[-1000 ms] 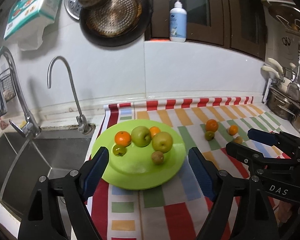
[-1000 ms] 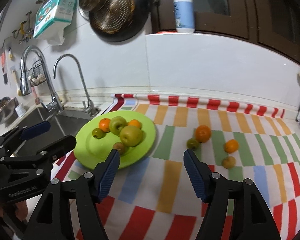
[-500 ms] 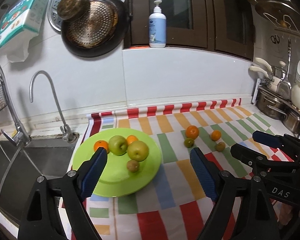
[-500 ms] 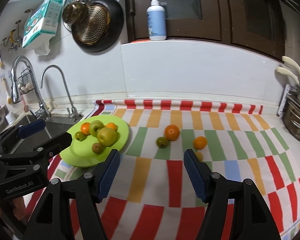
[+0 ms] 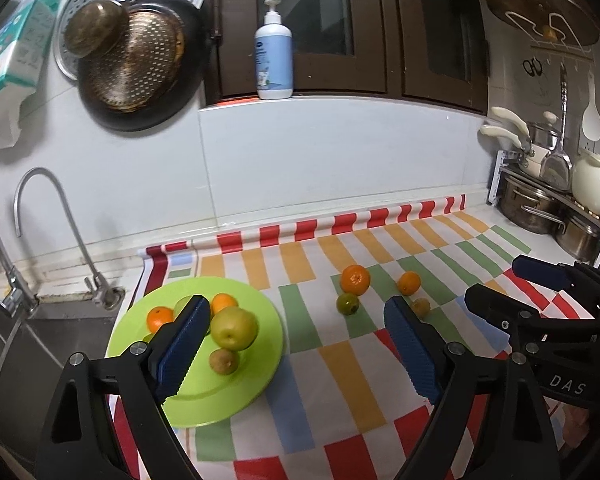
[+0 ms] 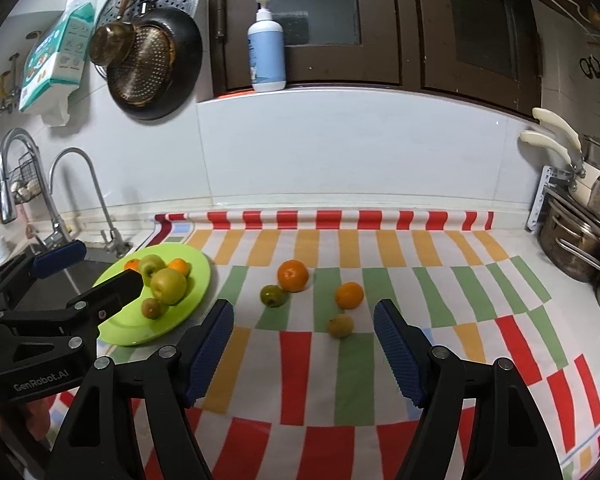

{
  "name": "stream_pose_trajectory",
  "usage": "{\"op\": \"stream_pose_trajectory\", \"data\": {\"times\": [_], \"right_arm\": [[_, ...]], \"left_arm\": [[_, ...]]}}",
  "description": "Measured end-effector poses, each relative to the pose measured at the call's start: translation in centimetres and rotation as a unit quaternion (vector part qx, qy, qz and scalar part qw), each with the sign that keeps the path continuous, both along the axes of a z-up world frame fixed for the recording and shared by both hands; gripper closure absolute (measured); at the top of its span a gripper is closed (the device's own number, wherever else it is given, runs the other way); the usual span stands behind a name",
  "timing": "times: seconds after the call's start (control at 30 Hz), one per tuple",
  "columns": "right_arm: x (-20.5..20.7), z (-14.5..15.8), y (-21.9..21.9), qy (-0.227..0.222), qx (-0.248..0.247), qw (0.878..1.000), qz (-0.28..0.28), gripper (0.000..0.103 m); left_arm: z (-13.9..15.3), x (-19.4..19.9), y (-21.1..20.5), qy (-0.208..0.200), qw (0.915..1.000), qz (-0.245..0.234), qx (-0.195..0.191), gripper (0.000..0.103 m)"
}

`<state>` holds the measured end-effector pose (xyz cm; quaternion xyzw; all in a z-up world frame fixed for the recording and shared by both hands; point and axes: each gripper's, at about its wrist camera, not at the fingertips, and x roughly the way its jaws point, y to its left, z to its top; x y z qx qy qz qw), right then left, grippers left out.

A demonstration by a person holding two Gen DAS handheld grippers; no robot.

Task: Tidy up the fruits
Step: 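Move both open tools back to the remaining loose fruit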

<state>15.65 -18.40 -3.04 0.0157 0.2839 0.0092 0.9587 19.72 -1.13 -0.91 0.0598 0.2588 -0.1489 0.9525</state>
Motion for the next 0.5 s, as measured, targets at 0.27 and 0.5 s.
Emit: {"op": "stream_pose_trajectory", "data": {"times": [0.27,0.5], "right_arm": [[1.8,-1.5,-1.2,0.018,0.009,1.000,-0.014,0.030],[3.8,-3.5,-2.3,0.043,0.012,0.999,-0.025,0.030]], "left_arm": [[-1.4,2.7,-1.8,0.014,0.9995,-0.025,0.013,0.014],[-3.5,5.1,-3.3,0.034,0.9979,-0.049,0.025,0.014]]}}
